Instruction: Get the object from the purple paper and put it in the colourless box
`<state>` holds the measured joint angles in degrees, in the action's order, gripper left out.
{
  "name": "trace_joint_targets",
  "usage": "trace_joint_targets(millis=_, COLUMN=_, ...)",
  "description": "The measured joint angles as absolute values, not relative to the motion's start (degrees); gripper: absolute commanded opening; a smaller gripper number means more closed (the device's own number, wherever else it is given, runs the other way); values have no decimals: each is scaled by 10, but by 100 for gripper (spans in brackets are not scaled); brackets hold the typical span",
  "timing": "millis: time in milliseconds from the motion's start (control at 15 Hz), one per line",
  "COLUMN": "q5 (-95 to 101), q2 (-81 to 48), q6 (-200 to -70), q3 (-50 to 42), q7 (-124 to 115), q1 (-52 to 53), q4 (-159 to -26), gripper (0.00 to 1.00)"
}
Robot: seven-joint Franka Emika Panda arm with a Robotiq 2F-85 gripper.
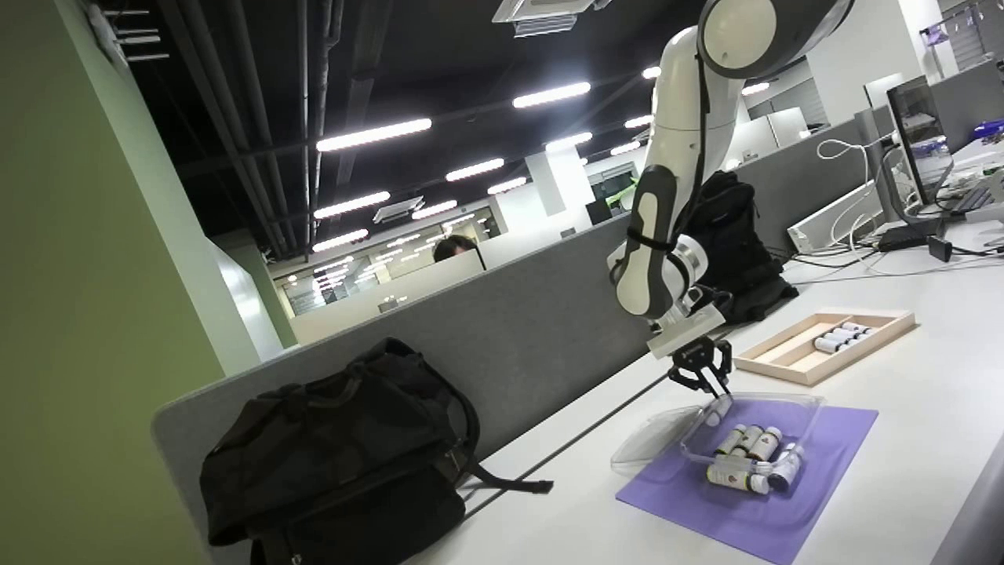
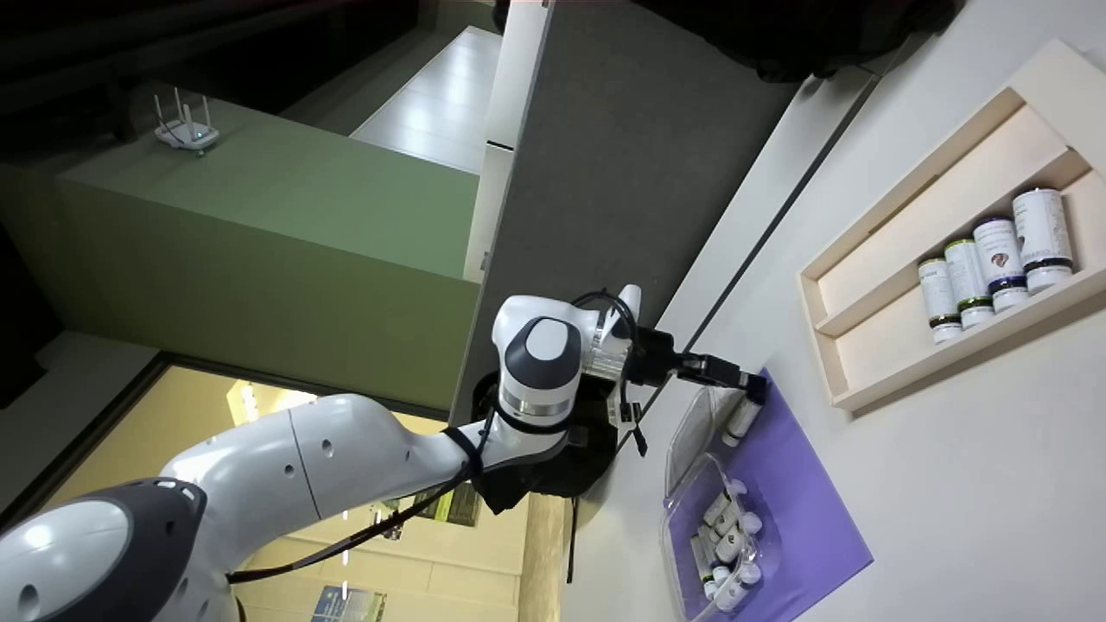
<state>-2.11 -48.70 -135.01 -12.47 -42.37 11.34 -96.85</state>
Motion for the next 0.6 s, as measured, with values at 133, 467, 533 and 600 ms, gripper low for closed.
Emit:
trace_joint_targets(millis=133, q5=-21, q2=-485, q6=-1313, q3=-125, q7=-426, q1=113, q4=-963, gripper=72)
trace_joint_targets(millis=467, q5=-23, q2=-480, q6=-1263, q3=-123, q7=-439, q1=112, q4=-960, gripper=98)
trace_joint_targets(millis=533, q5=-25, q2=-480, q6=-1260, q3=-121, q7=-446, q1=112, q4=-960, gripper=99)
trace_joint_targets(millis=600, q5=-25, q2=-480, q6=-1258, q3=-119, q7=-455, q1=112, q4=-961, gripper=100)
